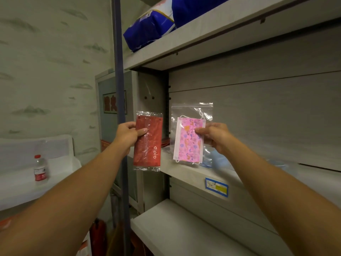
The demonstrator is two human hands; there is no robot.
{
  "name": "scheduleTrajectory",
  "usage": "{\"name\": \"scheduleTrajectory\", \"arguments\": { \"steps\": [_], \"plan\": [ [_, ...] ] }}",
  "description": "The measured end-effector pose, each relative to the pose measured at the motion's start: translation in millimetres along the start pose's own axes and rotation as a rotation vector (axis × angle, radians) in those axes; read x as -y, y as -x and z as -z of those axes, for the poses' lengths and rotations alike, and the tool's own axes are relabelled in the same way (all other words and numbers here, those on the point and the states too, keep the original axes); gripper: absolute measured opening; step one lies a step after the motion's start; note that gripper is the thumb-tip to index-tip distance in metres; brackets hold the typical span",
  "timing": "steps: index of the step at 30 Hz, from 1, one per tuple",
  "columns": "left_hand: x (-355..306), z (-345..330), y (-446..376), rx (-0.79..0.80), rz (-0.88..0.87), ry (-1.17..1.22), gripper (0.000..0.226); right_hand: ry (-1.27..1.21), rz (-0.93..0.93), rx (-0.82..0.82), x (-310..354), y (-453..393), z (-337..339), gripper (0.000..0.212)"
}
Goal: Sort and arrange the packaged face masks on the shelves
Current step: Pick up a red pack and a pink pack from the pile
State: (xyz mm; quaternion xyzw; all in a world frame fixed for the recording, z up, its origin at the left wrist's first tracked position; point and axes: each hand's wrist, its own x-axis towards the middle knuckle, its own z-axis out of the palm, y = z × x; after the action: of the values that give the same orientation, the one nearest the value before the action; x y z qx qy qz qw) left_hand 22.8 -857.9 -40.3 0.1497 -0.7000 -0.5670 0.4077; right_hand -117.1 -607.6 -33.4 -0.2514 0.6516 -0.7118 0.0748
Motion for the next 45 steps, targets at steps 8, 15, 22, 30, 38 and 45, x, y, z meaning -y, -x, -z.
{"name": "scheduleTrajectory", "arguments": {
  "steps": [8, 15, 22, 30, 38, 45],
  "plan": [
    [36, -4, -76, 0.113, 0.023, 0.043, 0.021, -0.033, 0.013, -0.097, -13, -46, -28, 0.01],
    [60, -9, -136, 0.192, 0.084, 0.072, 0.024, -0.076, -0.007, -0.205, -22, -87, -44, 0.02],
    [81, -25, -190, 0.272, 0.11, 0.109, 0.022, -0.068, -0.002, -0.293, -27, -118, -54, 0.021],
    [109, -57, -251, 0.43, 0.105, 0.097, 0.024, -0.031, 0.0, -0.409, -35, -132, -57, 0.017],
    [145, -94, -292, 0.541, 0.104, 0.052, 0.021, 0.049, 0.002, -0.538, -45, -150, -68, 0.014],
    [185, -112, -305, 0.615, -0.028, -0.239, 0.02, 0.108, -0.039, -0.563, -69, -162, -74, 0.013]
  ]
}}
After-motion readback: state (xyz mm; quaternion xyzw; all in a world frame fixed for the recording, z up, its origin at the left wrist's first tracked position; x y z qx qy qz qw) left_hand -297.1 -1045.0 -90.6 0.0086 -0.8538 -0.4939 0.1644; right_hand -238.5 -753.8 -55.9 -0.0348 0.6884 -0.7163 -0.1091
